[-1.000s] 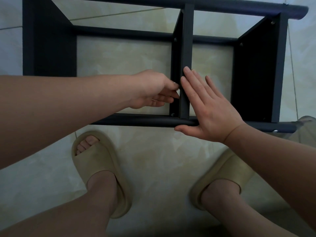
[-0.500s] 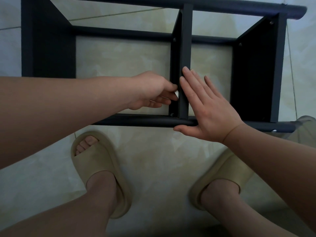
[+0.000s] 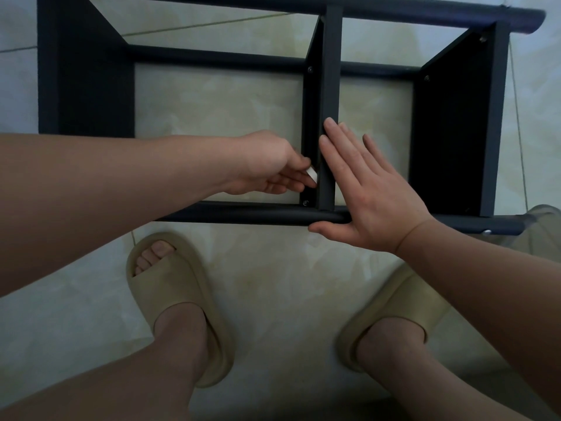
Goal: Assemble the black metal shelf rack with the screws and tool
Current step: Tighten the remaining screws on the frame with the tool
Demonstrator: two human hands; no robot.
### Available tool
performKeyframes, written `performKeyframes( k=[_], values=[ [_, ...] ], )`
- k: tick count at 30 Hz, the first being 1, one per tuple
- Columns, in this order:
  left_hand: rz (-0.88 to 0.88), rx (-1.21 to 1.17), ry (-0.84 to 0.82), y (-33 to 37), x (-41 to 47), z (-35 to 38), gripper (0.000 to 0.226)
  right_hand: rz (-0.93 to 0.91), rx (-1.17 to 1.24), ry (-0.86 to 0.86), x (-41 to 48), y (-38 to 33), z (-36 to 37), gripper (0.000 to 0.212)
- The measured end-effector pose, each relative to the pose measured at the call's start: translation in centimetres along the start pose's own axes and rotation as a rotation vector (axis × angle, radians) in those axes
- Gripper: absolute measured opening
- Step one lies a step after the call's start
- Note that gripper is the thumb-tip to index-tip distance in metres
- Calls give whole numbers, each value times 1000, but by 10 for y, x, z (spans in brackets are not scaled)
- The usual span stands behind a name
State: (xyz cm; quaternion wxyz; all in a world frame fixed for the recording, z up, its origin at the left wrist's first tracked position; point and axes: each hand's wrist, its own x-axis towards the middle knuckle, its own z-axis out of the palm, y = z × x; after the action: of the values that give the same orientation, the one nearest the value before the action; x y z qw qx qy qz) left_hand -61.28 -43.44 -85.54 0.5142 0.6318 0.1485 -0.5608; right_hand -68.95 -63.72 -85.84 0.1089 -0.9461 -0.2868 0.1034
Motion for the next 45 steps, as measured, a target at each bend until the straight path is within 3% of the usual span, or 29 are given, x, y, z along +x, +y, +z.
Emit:
performKeyframes(
  k=[26,45],
  values=[
    [145,308,-113,-15,-14,-14,19,-3,-14,3,0,0,0,108],
    [195,489,-104,-19,-13,-9,9,-3,-11,7,0,0,0,107]
  ],
)
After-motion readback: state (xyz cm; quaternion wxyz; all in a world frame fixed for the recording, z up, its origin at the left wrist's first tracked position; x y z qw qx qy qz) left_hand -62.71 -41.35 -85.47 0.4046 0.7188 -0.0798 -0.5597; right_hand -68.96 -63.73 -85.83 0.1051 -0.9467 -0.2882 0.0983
